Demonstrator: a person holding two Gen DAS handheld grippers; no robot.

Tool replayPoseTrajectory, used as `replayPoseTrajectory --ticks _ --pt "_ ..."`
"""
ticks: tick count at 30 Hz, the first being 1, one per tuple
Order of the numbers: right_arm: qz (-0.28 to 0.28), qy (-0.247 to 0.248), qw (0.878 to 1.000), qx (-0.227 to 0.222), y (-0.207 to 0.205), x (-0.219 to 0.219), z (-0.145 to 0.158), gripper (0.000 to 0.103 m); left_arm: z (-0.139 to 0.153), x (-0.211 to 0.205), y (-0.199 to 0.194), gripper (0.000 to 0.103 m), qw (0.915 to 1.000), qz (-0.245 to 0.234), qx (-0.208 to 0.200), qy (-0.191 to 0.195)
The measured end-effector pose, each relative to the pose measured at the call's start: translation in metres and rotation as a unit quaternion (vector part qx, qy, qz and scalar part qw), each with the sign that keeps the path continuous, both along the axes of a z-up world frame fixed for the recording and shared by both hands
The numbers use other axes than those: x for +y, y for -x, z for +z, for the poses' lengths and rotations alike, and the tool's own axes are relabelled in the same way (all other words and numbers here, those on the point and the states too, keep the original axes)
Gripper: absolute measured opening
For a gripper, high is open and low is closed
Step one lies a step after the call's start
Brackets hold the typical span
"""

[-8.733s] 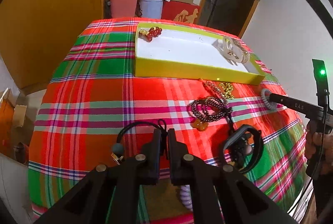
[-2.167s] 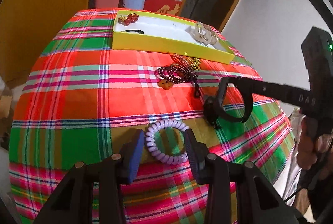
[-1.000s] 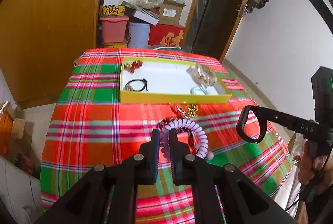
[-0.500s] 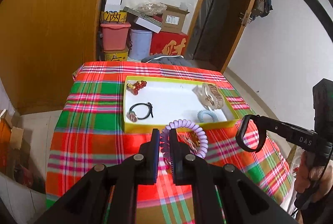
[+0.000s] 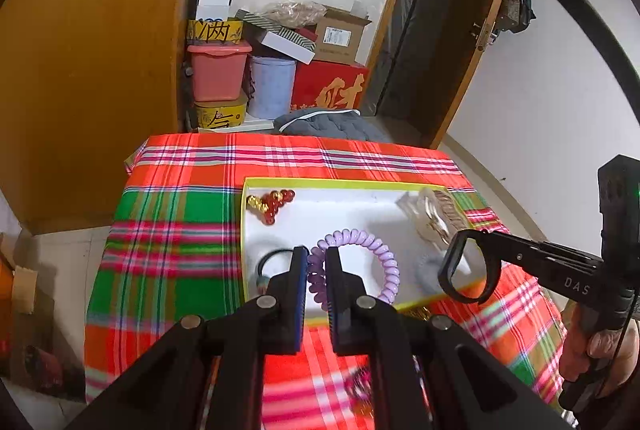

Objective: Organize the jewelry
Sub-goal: 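Carry the black band with the right gripper while the left carries the coil tie over the tray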

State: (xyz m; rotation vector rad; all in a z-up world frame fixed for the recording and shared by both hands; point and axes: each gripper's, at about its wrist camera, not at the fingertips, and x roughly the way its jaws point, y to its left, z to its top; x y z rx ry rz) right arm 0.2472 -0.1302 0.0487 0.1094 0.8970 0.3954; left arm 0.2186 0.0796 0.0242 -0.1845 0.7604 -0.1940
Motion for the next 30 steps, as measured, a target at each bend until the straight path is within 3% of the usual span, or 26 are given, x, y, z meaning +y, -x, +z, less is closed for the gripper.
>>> replayPoseTrajectory --ticks 15,30 --pt "0.010 0.032 0.999 0.022 -0.071 0.028 -0.045 0.014 -0.035 -0.002 -0.066 0.009 0.9994 -0.011 0.029 -0.017" --pt "0.017 0.071 0.997 0.036 -0.089 0.034 -0.066 0.013 -0.065 -0.003 -0.088 0.009 0.9971 0.000 0.072 -0.026"
